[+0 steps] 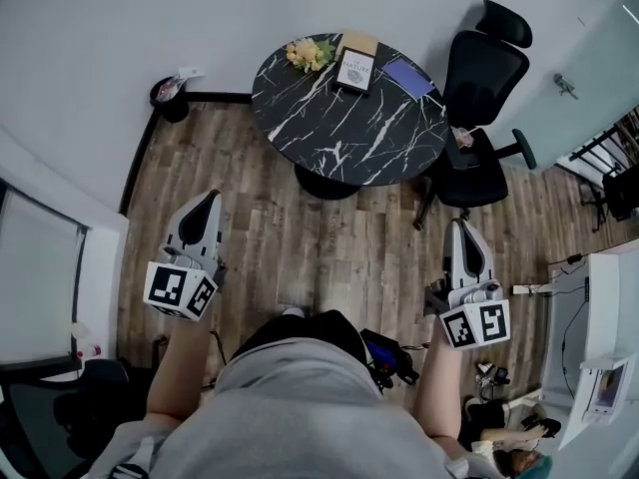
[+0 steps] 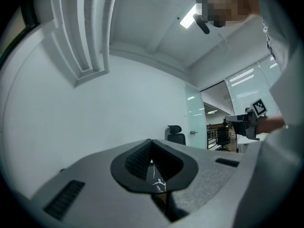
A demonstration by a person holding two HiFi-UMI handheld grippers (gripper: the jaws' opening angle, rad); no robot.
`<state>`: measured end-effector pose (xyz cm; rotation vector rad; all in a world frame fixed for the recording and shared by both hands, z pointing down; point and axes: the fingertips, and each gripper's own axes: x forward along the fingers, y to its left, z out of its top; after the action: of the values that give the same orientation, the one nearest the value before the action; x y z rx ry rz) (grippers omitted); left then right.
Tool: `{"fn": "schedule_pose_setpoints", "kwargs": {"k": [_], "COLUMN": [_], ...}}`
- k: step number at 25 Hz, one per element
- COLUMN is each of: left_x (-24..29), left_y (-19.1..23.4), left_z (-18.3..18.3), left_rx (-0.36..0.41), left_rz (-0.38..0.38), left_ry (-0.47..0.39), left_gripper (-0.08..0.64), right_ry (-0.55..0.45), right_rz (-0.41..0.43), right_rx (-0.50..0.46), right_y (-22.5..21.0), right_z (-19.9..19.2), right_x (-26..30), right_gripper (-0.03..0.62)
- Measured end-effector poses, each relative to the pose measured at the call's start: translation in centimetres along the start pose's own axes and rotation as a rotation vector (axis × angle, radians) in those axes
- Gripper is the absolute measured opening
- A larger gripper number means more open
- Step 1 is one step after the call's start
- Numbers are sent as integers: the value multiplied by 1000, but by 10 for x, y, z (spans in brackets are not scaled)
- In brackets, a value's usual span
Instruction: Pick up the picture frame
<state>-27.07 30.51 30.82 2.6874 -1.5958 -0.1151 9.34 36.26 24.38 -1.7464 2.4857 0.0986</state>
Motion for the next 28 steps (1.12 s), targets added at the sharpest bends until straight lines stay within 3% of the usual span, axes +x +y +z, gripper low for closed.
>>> {"fn": "schedule_pose_setpoints", "kwargs": {"k": [15, 21, 28], "left_x": [49, 97, 163], "left_y": [14, 5, 10], "left_z": [-14, -9, -9], "left_rx": [-16, 129, 93], "left_rz": [19, -10, 22], "left_ry": [27, 54, 28], "left_gripper": [8, 8, 8], "right_ry": [6, 5, 2], "right_rz": [-16, 17, 69], "right_rx": [50, 59, 63], "right_y": [-42, -72, -118], "right_z": [-19, -21, -25], "right_x": [48, 94, 151], "right_gripper": [25, 25, 25]}}
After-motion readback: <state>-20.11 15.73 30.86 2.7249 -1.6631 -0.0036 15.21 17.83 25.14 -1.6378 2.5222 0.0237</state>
